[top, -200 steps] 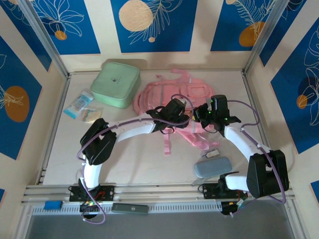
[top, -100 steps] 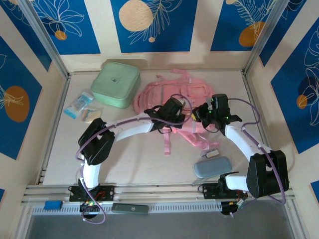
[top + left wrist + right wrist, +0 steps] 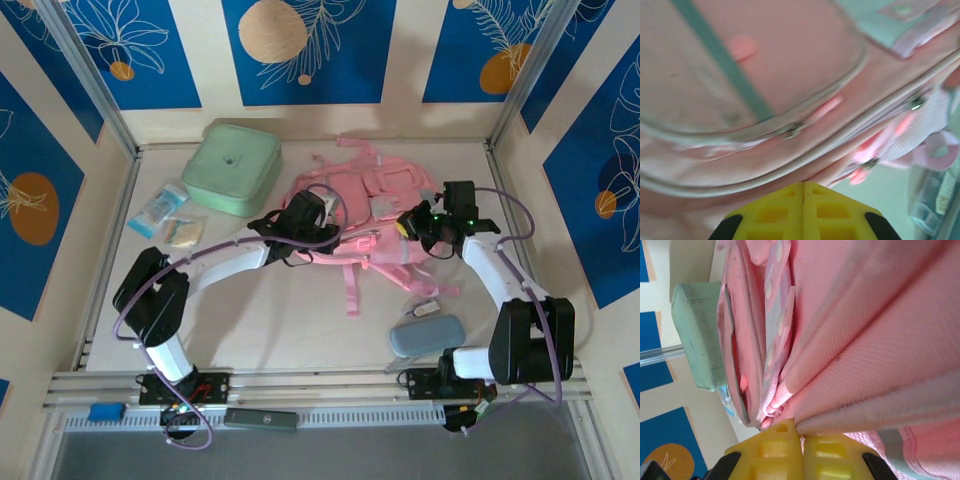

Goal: Pack the student bag

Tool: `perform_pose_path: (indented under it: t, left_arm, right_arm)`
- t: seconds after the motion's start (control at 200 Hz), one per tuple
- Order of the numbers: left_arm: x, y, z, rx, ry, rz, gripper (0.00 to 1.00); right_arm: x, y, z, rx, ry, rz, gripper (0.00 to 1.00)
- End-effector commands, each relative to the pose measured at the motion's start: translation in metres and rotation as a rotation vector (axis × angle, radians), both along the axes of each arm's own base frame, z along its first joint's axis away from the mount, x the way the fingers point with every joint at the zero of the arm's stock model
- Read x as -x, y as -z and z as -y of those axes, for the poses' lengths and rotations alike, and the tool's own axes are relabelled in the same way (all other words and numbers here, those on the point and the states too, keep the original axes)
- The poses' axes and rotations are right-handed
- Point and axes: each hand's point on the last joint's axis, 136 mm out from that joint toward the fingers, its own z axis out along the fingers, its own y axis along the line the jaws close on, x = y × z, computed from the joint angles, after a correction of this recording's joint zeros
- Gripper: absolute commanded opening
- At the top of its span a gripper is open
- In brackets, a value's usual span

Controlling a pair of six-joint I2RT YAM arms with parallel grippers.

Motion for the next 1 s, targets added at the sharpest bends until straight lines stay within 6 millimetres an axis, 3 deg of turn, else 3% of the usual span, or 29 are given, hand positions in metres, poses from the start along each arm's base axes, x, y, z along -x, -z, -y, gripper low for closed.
perform_pose_path:
  t: [0.0,0.08,0.195,0.265,0.34,0.595,0.775,0.995]
  left_arm:
    - [0.009,0.003,0.000,0.008,0.019,-0.017,0.00]
    - [0.009,0.005,0.007,0.046,0.024,-0.037,0.00]
    - [0.012,-0.007,0.027,0.123,0.053,-0.047,0.00]
    - [0.016,-0.014,0.041,0.144,0.066,-0.032,0.21]
    - [0.013,-0.016,0.047,0.147,0.036,-0.026,0.22]
    - [0.017,-0.018,0.081,0.160,-0.036,-0.009,0.43]
    - [0.005,-0.006,0.088,0.068,-0.110,-0.015,0.49]
    - [-0.009,0.010,0.085,-0.021,-0.174,-0.020,0.50]
  right_arm:
    - [-0.021,-0.034,0.000,0.007,-0.070,0.116,0.00]
    - [-0.023,-0.033,-0.005,-0.014,-0.096,0.107,0.00]
    - [-0.020,-0.030,-0.015,-0.034,-0.115,0.107,0.00]
    - [-0.018,-0.029,-0.017,-0.035,-0.114,0.104,0.00]
    - [-0.018,-0.028,-0.018,-0.042,-0.111,0.104,0.00]
    - [-0.011,-0.028,-0.019,-0.039,-0.080,0.092,0.00]
    - [-0.010,-0.032,-0.019,-0.048,-0.066,0.111,0.00]
    - [-0.009,-0.032,-0.025,-0.071,-0.077,0.105,0.00]
